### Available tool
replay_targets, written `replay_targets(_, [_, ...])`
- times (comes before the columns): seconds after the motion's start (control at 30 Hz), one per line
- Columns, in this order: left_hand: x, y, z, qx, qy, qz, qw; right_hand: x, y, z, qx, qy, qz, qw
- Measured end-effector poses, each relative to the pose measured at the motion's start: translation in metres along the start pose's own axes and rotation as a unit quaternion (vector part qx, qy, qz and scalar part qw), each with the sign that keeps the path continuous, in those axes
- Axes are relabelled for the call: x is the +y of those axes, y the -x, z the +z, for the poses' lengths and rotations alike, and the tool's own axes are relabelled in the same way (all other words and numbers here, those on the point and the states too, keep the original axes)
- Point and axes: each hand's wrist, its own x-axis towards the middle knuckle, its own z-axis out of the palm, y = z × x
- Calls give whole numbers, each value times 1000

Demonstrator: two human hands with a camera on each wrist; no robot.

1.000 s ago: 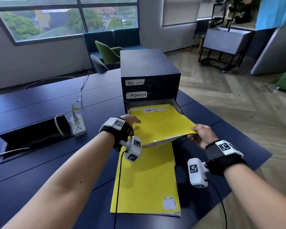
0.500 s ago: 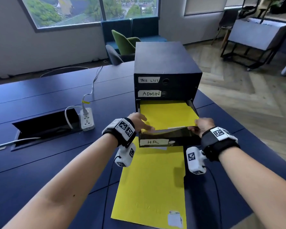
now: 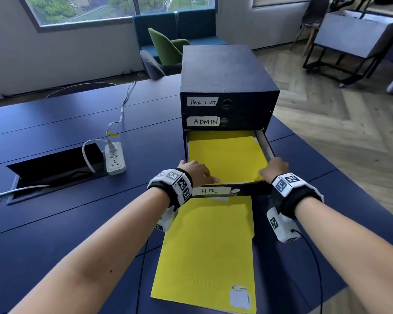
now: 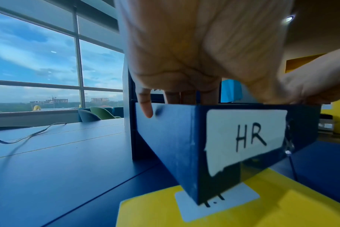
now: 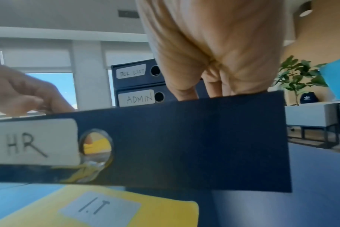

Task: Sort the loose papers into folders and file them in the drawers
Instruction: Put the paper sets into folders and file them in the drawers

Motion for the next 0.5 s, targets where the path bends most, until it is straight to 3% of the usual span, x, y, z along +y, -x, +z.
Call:
replay_targets(0.1, [0, 6, 7, -19, -24, 38, 999, -2, 9, 9, 24, 2, -26, 999])
replay_targets(0.2, [-2, 8, 10, 29, -59, 54, 996, -4, 19, 20, 62, 47, -124, 989])
replay_targets(0.23, [-3, 7, 10, 50, -56, 56, 996, -7, 23, 23, 56, 41, -174, 982])
replay_targets(0.3, [-7, 6, 11, 84, -40, 56, 994, -10, 26, 29, -21, 12, -261, 965])
replay_targets(0.37, [-12, 5, 12, 106, -17, 47, 993, -14, 28, 34, -99, 72, -305, 944])
replay_targets(0.5, [-27, -2, 16, 154, 23, 42, 987, -25, 18, 40, -74, 151, -343, 924])
